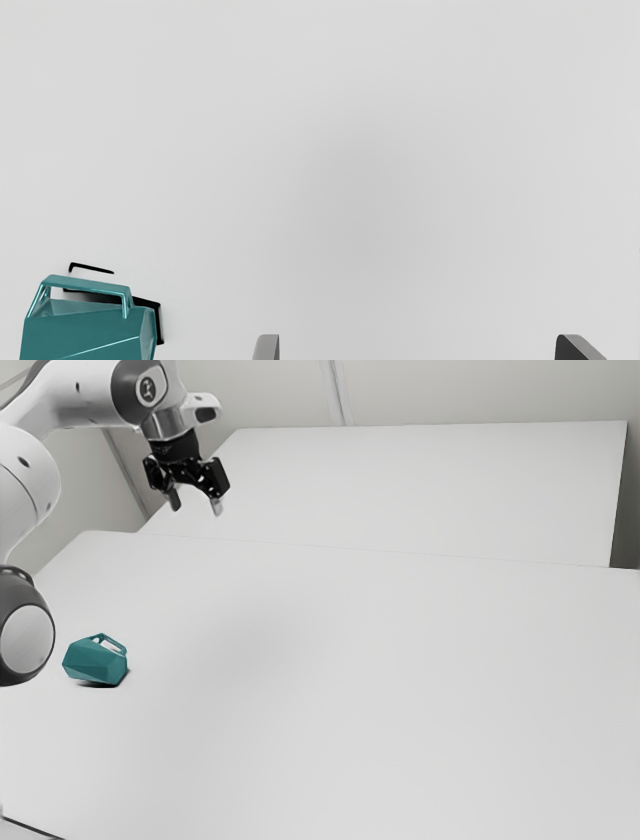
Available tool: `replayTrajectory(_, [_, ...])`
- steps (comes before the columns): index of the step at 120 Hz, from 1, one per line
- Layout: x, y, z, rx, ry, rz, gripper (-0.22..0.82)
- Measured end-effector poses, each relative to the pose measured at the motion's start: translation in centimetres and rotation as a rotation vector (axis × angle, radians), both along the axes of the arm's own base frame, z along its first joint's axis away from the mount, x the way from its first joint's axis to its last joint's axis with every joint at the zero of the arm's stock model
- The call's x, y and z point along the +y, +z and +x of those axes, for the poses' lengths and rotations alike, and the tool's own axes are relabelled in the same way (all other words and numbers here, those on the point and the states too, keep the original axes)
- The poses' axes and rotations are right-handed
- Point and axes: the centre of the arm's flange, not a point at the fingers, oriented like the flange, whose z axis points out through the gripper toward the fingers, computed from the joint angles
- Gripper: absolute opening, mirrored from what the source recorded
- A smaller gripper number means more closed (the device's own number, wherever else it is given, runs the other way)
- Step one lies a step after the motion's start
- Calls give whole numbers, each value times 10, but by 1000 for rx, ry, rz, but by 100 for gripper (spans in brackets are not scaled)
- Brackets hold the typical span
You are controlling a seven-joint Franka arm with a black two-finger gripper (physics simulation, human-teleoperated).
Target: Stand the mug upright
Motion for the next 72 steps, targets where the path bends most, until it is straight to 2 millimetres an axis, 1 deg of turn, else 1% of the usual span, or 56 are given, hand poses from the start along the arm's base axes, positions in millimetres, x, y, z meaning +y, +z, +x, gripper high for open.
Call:
replayTrajectory(18, [-7,9,-3,-11,-12,1,60])
replayTrajectory(26, [2,4,-11,10,1,1,60])
replayTrajectory(33, [19,4,-30,26,28,-6,60])
replayTrajectory(38, [42,2,-49,40,62,-15,60])
replayTrajectory(46, [85,-3,-81,54,125,-35,60])
replayTrajectory(57, [147,-9,-124,58,212,-70,60])
replayTrajectory(72, [237,-16,-176,51,329,-108,60])
